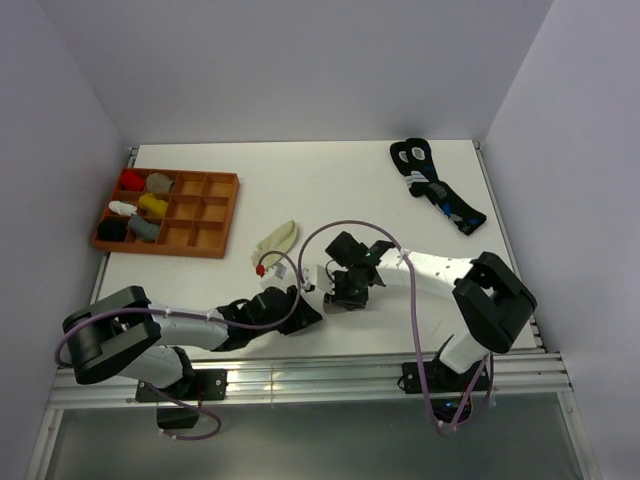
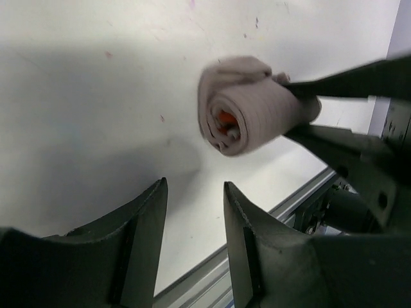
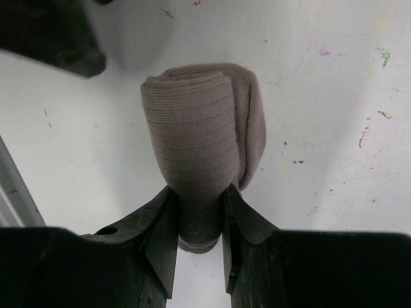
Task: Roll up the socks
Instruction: Roll the sock at the center of the board, then pick up the sock at the center of the board, then place the sock in the storage box.
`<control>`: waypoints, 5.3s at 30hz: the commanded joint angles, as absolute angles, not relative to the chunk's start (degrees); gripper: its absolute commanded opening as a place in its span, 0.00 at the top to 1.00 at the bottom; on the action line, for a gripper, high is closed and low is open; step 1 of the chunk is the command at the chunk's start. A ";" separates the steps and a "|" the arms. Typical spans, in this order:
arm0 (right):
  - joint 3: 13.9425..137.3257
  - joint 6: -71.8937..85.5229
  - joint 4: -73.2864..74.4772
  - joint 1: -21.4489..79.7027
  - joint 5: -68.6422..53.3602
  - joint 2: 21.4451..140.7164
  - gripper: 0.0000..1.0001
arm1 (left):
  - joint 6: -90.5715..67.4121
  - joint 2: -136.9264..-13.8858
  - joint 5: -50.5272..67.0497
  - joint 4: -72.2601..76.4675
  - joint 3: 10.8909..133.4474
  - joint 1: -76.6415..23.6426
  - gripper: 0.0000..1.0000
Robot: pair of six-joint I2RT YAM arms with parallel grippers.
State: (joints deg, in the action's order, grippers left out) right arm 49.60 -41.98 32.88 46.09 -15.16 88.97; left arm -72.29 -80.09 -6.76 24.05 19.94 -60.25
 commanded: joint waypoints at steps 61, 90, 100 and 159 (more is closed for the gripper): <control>58.80 -43.68 59.33 33.93 -38.50 106.44 0.89 | -108.37 -104.68 -39.55 36.83 27.68 -71.98 0.48; 62.14 -53.71 68.12 34.63 -44.03 104.68 0.89 | -108.10 -109.60 -37.62 30.59 34.36 -71.98 0.51; 63.46 -51.86 67.33 34.63 -43.51 101.60 0.88 | -107.93 -109.69 -35.51 27.69 35.77 -72.07 0.85; 81.73 -34.63 65.56 17.41 -18.11 82.35 0.42 | -64.34 -92.29 -3.26 0.35 54.75 -48.00 1.00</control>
State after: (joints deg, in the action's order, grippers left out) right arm 78.56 -32.53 64.18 18.63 -19.09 83.15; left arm -66.89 -94.96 -5.30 2.26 52.53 -49.65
